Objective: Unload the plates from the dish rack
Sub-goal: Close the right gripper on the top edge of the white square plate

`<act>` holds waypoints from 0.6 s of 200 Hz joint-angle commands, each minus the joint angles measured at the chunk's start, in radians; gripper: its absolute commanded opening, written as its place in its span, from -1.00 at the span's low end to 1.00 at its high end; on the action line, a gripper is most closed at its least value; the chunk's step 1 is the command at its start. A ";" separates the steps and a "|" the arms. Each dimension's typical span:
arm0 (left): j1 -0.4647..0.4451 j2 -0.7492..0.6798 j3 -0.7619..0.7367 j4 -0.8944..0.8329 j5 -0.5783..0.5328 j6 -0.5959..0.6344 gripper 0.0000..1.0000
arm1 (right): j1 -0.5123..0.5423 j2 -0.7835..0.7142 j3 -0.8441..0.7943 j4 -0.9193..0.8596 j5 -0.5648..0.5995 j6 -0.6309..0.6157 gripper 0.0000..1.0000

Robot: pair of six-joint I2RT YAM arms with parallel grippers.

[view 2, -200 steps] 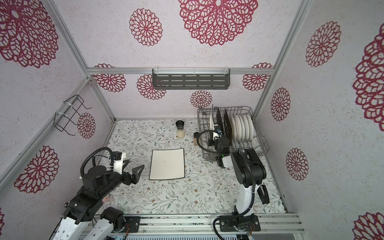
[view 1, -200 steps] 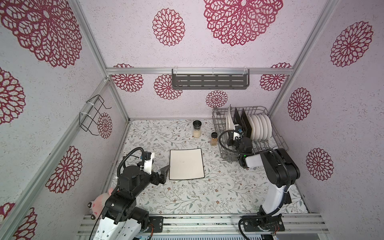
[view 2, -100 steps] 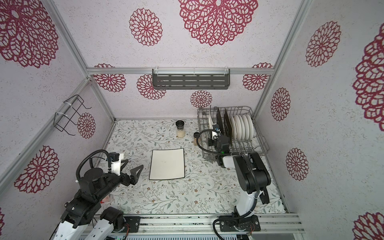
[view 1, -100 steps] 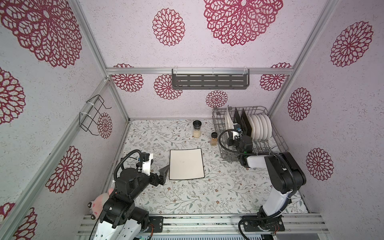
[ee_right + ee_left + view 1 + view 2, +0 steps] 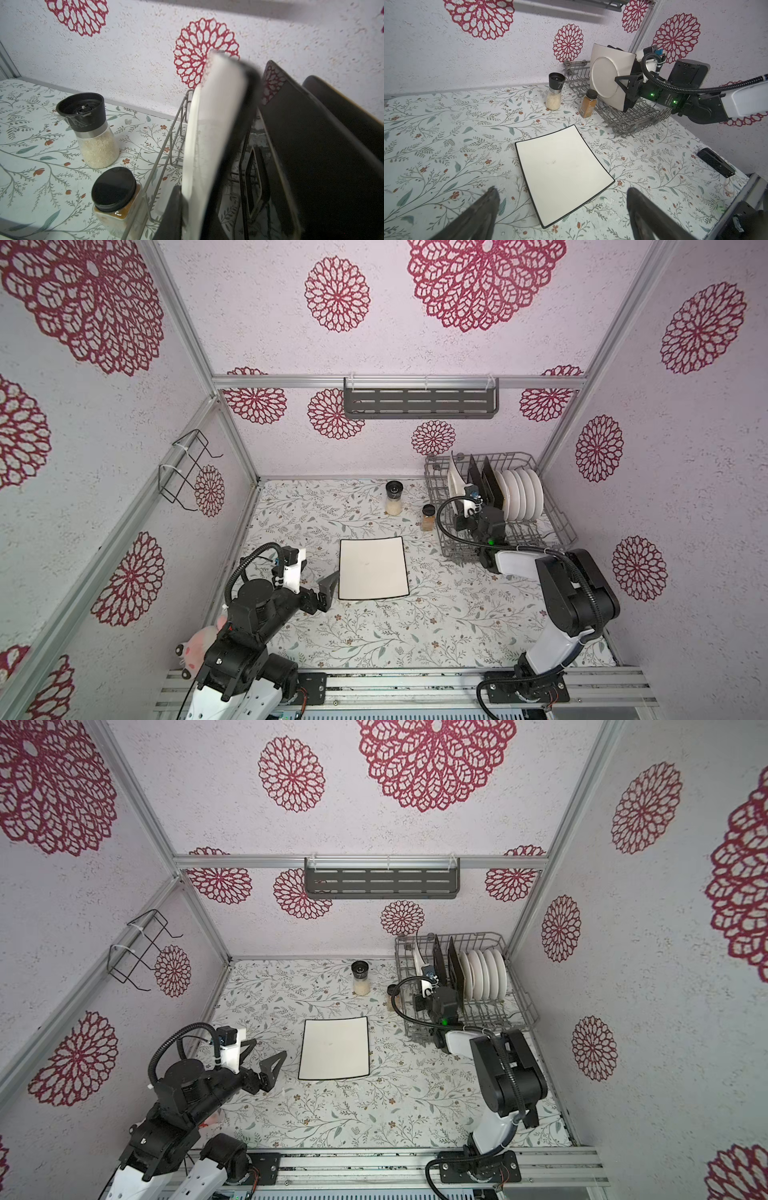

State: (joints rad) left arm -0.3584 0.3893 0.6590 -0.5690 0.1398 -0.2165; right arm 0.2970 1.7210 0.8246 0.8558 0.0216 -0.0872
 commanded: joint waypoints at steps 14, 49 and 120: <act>-0.010 -0.013 0.002 0.016 -0.013 0.020 0.96 | 0.014 -0.106 0.069 0.108 -0.015 -0.026 -1.00; -0.022 -0.020 0.002 0.011 -0.025 0.022 0.95 | 0.015 -0.137 0.073 0.081 -0.012 -0.043 -1.00; -0.030 -0.020 0.002 0.009 -0.032 0.022 0.95 | 0.020 -0.175 0.096 0.064 0.001 -0.060 -1.00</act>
State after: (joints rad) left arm -0.3775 0.3771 0.6590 -0.5667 0.1181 -0.2165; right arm 0.3088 1.6451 0.8413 0.7441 0.0219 -0.1154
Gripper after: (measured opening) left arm 0.977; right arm 0.133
